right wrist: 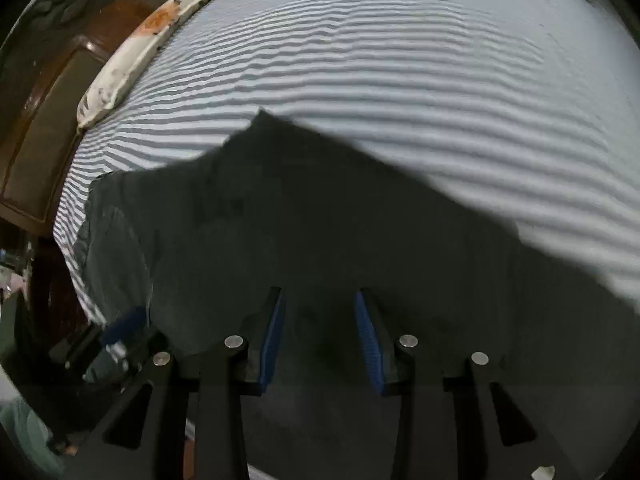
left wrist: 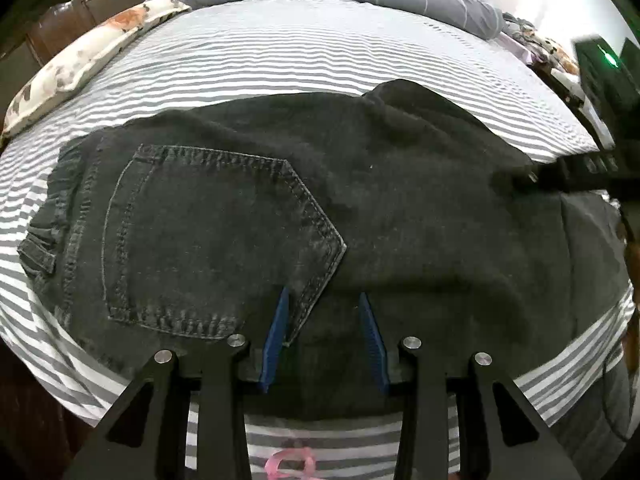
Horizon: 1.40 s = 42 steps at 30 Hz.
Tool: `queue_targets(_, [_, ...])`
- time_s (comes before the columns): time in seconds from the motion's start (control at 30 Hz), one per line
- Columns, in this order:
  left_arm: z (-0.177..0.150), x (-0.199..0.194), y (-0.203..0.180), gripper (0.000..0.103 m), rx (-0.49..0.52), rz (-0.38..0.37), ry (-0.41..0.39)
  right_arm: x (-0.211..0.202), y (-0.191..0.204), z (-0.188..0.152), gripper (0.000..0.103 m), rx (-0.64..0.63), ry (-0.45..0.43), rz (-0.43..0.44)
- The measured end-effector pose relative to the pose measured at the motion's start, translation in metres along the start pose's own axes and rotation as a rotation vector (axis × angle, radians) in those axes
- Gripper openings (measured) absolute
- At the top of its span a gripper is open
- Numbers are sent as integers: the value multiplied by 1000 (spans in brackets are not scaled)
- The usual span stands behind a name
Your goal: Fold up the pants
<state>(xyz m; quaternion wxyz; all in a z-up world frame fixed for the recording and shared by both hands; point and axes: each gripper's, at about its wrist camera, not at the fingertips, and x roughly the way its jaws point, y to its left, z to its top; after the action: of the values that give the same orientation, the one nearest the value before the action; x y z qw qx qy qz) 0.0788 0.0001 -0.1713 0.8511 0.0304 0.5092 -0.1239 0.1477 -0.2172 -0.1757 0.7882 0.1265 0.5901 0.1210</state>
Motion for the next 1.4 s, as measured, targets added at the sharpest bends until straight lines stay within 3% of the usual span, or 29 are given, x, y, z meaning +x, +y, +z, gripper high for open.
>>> queue_targets(0.17, [8, -13, -2, 39, -21, -23, -42, -20, -20, -38, 35, 34, -61, -80])
queue_targets(0.27, [6, -26, -24, 40, 85, -43, -86, -29, -31, -54, 35, 24, -77, -139])
queue_targets(0.33, [3, -16, -35, 40, 136, -29, -35, -34, -48, -64, 32, 37, -84, -169])
queue_targets(0.4, [-2, 6, -41, 40, 166, 3, 69, -43, -71, -73, 30, 104, -105, -132])
queue_targets(0.57, [-9, 3, -57, 40, 249, 78, 57, -74, -125, -93, 30, 242, -158, -153])
queue_targets(0.6, [-8, 0, -59, 40, 248, 67, 54, -83, -138, -100, 34, 283, -177, -167])
queue_targets(0.8, [3, -29, -84, 40, 248, -18, -38, -139, -217, -158, 36, 560, -293, -187])
queue_targets(1.0, [11, -26, -130, 40, 313, -79, -26, -162, -285, -231, 36, 867, -390, -60])
queue_targets(1.1, [6, -18, -154, 40, 355, -100, -9, -155, -301, -254, 36, 952, -424, -1])
queue_targets(1.27, [-1, -16, -197, 40, 425, -146, 3, -142, -319, -270, 36, 1021, -471, 69])
queue_targets(1.4, [-1, -7, -226, 40, 454, -175, 14, -139, -337, -275, 29, 1061, -548, 122])
